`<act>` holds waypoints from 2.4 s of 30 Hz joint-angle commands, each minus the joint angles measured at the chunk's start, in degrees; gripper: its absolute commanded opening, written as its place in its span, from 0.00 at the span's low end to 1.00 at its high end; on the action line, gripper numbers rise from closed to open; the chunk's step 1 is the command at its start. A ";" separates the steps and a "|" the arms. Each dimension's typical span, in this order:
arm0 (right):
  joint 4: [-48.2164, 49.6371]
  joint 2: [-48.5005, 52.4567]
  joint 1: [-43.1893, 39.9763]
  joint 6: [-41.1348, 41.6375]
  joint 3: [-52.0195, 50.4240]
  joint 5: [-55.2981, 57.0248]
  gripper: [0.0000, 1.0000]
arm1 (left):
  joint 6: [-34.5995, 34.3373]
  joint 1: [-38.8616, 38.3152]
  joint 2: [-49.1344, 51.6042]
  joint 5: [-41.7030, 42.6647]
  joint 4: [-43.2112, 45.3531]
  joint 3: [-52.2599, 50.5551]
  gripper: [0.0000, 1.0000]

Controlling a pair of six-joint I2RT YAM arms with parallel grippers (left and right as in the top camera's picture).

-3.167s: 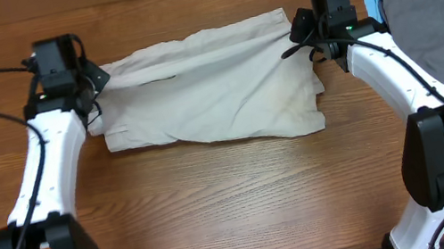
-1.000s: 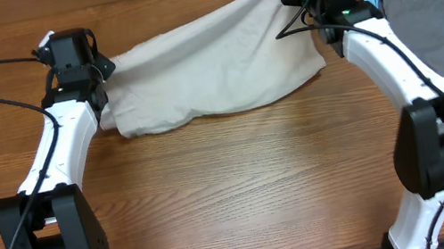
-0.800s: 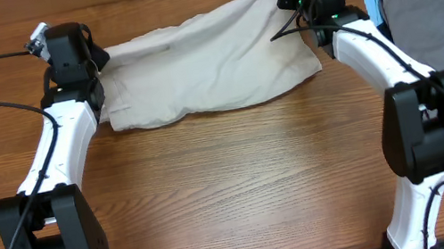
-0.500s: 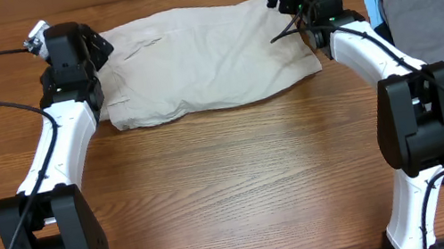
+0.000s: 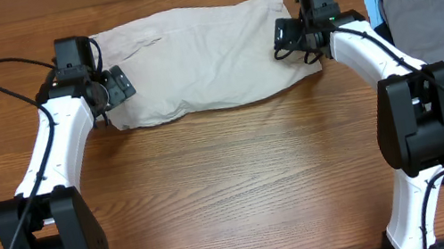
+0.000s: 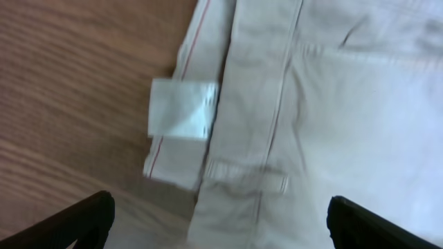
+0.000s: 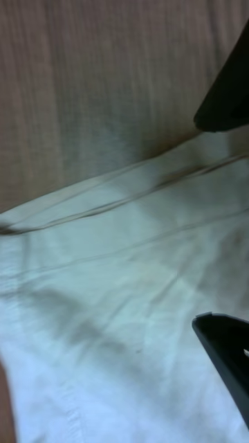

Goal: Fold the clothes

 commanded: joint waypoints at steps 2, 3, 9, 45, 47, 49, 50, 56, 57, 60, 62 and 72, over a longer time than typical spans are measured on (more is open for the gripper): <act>-2.62 -1.84 -0.11 0.15 -1.57 -2.21 0.74 | 1.92 0.24 -1.62 1.46 -1.75 1.38 1.00; -3.48 -1.84 -0.11 0.37 -1.99 -2.27 0.70 | 1.90 0.24 -1.62 1.46 -2.03 1.38 1.00; -4.35 -1.81 -0.28 3.69 -6.05 -1.29 0.69 | 1.90 0.20 -1.62 1.49 -4.37 1.38 1.00; -28.39 -20.96 -4.52 5.81 -7.41 -1.36 0.72 | 12.11 0.20 -1.66 10.03 -23.15 15.21 1.00; -26.40 -21.53 -4.52 4.72 -7.41 -1.46 0.79 | 13.31 0.20 -1.64 10.01 -24.35 18.10 1.00; -24.24 -20.96 -4.52 4.37 -7.63 -2.21 0.80 | 14.95 0.22 -1.64 10.01 -24.20 19.96 1.00; -23.28 -20.44 -4.52 3.85 -7.67 -3.08 0.80 | 15.74 0.26 -1.64 10.01 -23.65 20.41 1.00; -16.50 -15.76 -4.52 0.66 -9.03 -9.90 0.72 | 24.52 2.47 -0.07 18.62 -17.70 20.46 1.00; -15.85 -14.95 -4.52 -0.37 -9.09 -10.80 0.71 | 25.18 3.17 0.42 19.50 -16.79 20.46 1.00; -15.13 -12.92 -4.87 -1.40 -9.09 -10.80 0.70 | 25.86 5.09 2.34 20.26 -14.69 20.46 1.00; -14.58 -10.75 -5.51 -1.86 -9.09 -10.86 0.71 | 27.43 6.82 4.87 22.27 -12.90 20.46 1.00; -13.18 -5.05 -5.79 -1.79 -9.09 -11.02 0.71 | 29.40 8.22 14.27 24.00 -9.07 20.46 1.00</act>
